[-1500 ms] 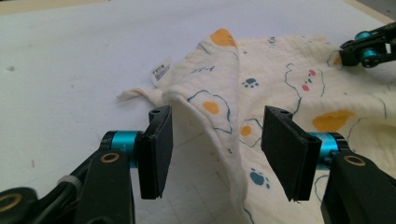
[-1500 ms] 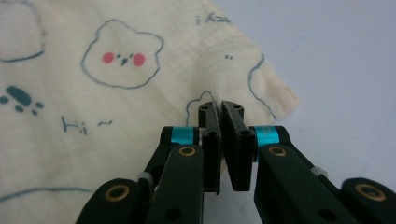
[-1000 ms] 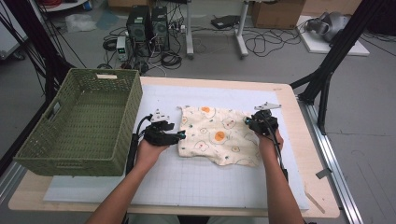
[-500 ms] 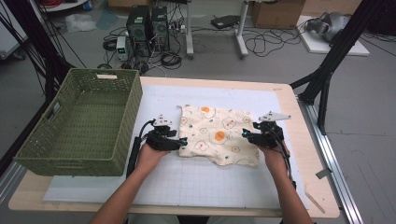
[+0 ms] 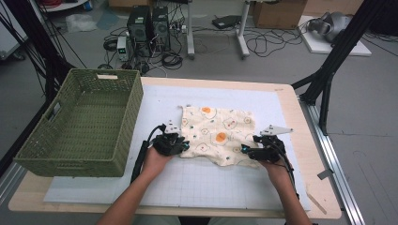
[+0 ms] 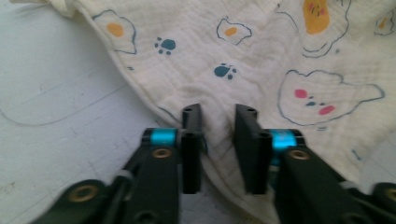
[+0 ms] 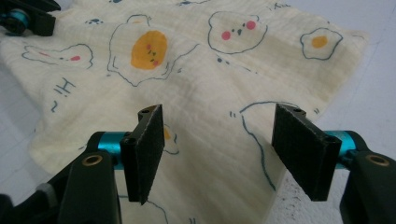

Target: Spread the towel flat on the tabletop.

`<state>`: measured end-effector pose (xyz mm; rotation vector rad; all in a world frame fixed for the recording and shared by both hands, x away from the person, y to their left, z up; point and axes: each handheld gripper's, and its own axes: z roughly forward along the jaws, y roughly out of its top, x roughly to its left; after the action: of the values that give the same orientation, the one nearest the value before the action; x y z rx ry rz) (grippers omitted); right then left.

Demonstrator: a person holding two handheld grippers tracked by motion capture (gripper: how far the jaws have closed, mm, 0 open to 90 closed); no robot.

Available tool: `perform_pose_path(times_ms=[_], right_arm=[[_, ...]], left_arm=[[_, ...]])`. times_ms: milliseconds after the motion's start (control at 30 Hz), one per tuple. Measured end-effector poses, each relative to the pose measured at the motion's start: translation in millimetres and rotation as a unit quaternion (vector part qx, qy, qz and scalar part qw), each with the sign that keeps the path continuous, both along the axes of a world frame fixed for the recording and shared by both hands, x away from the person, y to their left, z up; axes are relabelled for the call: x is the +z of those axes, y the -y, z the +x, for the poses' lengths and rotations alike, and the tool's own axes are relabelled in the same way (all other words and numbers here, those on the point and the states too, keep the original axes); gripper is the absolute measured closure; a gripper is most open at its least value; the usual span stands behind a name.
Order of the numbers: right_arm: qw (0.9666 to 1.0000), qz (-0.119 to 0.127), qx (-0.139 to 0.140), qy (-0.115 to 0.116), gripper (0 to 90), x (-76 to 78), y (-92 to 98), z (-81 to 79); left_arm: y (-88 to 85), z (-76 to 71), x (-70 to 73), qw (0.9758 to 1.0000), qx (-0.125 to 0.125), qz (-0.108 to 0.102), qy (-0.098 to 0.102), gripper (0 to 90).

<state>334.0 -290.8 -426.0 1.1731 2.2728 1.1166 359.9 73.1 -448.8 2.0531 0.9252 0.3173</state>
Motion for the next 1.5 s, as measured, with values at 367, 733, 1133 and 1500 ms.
perform_pose_path(times_ms=[367,733,1133,1500], right_arm=[[0.999,-0.026,0.035,-0.01,35.5,-8.7,-19.0,-0.2],[0.998,-0.039,0.046,-0.018,51.7,-19.6,-41.9,10.1],[0.9962,-0.077,-0.022,0.034,84.2,-14.1,-24.9,16.0],[0.9917,-0.087,-0.077,0.055,68.0,-14.1,-9.8,15.1]], left_arm=[[-40.8,0.3,15.9,0.9968,0.049,-0.059,0.018,85.4],[-50.6,11.0,21.1,0.9952,0.074,-0.058,0.027,85.3],[-32.7,28.3,2.4,0.9906,0.106,-0.085,0.012,85.0],[-37.6,21.7,13.7,0.9903,0.106,-0.086,0.026,46.3]])
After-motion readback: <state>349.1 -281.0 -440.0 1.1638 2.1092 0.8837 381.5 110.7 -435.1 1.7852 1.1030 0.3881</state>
